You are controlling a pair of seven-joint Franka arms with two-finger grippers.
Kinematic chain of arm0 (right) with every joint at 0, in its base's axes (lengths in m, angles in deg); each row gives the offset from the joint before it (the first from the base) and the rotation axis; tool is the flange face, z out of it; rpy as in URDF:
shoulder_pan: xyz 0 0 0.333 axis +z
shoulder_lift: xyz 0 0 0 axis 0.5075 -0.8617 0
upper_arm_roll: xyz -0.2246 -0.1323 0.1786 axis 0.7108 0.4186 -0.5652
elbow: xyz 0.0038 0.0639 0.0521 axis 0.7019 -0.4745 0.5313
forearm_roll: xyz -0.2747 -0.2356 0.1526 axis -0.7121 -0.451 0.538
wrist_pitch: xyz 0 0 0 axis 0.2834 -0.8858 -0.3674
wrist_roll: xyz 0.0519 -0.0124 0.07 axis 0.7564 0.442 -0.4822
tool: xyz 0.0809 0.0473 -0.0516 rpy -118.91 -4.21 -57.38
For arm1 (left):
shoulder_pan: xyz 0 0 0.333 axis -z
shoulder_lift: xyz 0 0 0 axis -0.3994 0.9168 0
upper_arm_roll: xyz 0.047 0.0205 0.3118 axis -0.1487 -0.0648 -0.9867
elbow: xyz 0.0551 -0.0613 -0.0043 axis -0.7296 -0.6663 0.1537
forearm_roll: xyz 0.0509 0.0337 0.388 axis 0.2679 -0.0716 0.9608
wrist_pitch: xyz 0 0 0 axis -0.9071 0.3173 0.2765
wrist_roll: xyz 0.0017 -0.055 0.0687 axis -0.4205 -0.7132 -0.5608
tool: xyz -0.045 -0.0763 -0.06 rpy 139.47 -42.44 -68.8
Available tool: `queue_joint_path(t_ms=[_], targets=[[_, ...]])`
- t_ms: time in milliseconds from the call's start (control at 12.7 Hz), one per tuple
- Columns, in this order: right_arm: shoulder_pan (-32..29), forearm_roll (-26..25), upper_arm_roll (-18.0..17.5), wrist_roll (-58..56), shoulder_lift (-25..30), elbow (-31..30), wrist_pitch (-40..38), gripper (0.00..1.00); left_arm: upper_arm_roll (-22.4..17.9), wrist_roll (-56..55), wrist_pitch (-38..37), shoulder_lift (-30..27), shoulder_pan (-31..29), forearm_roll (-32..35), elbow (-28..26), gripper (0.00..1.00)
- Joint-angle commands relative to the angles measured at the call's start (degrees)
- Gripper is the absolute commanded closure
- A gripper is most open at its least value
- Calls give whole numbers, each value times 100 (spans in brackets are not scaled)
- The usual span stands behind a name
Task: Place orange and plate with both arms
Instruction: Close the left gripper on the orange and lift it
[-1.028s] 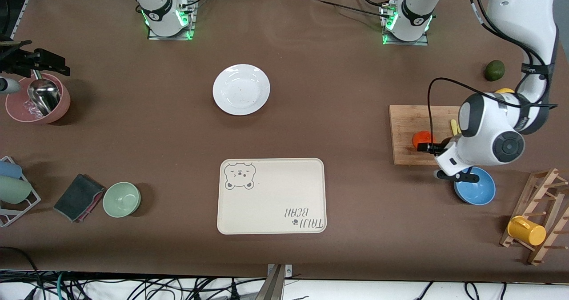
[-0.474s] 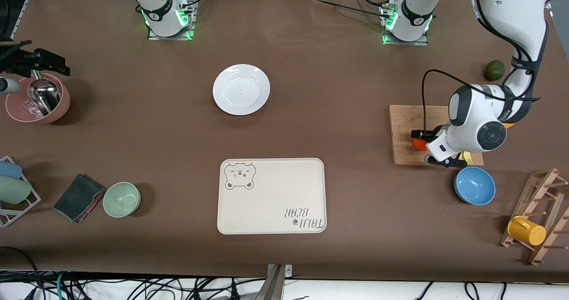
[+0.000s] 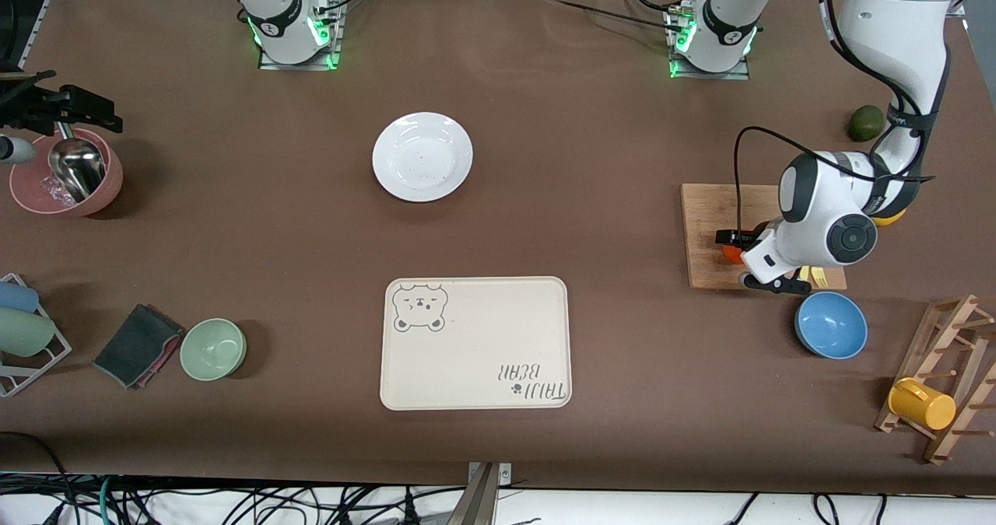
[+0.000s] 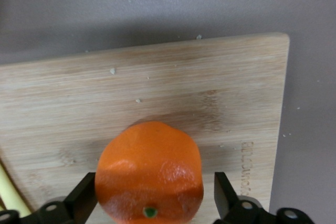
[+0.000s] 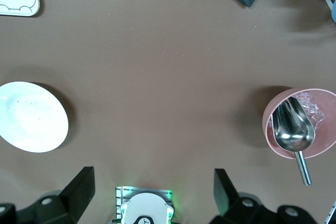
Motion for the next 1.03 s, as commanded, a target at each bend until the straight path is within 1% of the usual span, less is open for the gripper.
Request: queue_joint_path(t_ms=[0,158,237,316,395,632,791,949], targets=[[-5,59,16,-67,-10,83,-93,0,20,25,88,72,-31,142,-19,31],[-5,59,16,-67,-11,83,-93,0,20,33,62,72,-31,142,-19,69],[4,59,16,-67,-11,83,-93,0,20,25,9,54,-31,142,25,83],[-5,59,16,-67,-11,83,-93,0,20,7,-69,19,-31,142,104,93],[4,51,16,-67,-11,83,-93,0,20,-2,-305,10,-23,142,296,99],[-5,59,16,-67,-11,83,-93,0,64,-203,-1289,1,74,55,1086,100],[-5,59,16,-58,-11,83,-93,0,422,-867,-1694,-33,92,-94,1491,100],[-5,51,16,-67,-11,83,-93,0,984,-1834,-1924,-139,83,-165,1659,100]])
